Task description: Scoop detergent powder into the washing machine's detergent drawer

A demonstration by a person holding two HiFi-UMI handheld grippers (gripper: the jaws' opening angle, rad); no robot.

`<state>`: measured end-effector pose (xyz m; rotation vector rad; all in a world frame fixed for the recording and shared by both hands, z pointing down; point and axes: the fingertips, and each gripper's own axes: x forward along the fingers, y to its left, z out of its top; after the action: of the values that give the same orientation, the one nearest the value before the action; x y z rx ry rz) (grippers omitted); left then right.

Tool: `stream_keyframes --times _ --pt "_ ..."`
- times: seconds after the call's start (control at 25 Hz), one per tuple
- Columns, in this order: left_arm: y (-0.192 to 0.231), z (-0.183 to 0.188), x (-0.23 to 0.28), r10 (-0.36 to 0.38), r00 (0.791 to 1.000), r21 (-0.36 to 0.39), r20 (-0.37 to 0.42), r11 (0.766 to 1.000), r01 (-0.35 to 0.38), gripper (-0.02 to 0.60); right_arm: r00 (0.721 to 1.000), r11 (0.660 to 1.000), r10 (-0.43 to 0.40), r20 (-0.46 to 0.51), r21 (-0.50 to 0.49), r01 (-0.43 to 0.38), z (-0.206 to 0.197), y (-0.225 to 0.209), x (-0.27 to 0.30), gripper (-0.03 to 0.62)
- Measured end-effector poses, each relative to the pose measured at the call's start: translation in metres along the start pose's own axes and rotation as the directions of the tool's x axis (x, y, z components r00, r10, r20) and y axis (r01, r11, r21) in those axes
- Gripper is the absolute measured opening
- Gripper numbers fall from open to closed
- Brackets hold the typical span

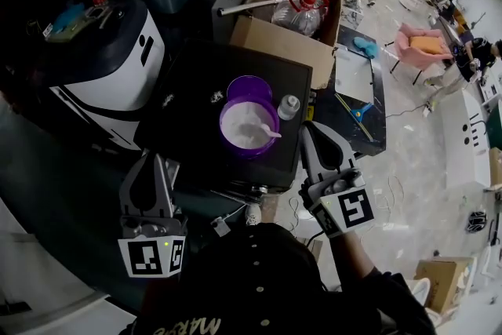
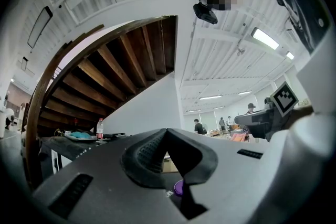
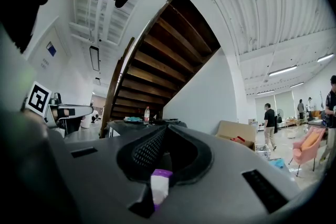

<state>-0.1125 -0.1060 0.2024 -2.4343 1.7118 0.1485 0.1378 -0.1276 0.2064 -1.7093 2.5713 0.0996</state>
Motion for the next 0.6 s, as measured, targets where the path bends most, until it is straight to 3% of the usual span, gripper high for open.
stream_keyframes --times 0.6 --pt "-0.0036 -0.0027 -0.0017 0.001 1.000 0.009 -0.014 1.000 -0.001 0.015 1.000 1.000 0.002 -0.011 -0.008 -0.002 -0.0081 -0.0008 0.0021 0.029"
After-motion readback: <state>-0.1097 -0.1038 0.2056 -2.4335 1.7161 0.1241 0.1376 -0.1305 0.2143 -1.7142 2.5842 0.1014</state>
